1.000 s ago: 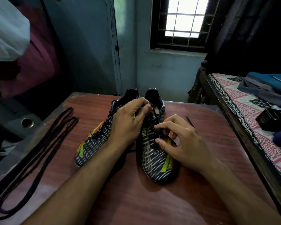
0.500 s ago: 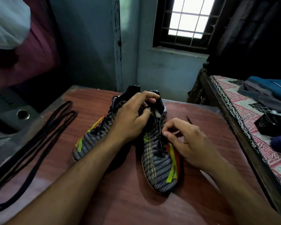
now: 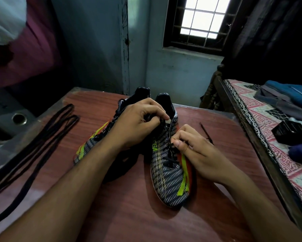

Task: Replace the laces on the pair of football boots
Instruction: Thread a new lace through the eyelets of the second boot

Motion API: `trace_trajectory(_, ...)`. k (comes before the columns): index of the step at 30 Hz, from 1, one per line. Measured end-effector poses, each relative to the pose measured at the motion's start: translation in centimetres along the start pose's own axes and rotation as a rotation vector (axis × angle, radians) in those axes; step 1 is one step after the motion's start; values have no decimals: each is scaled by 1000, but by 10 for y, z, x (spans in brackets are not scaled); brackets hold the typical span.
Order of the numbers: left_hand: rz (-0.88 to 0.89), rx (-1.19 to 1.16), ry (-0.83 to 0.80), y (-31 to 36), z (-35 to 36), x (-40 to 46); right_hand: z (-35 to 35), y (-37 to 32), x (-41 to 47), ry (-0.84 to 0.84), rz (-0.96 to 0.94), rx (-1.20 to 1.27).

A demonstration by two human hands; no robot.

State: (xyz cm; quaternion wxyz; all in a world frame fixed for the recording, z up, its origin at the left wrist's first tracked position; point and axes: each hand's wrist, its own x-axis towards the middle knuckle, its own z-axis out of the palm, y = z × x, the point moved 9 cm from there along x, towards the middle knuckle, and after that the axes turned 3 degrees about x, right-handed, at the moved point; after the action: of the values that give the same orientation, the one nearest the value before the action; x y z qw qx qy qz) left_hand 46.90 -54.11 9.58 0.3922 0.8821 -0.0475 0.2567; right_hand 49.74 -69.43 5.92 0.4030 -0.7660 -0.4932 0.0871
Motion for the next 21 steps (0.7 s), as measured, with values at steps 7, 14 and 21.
trace_trajectory(7, 5, 28, -52, -1, 1, -1, -2, 0, -1, 40, 76, -3)
trace_trajectory(14, 49, 44, -83, 2, 2, -2, -6, -22, -5, 89, -113, -275)
trace_trajectory(21, 143, 231, -83, 5, 3, -3, -2, -25, -4, 43, -104, -330)
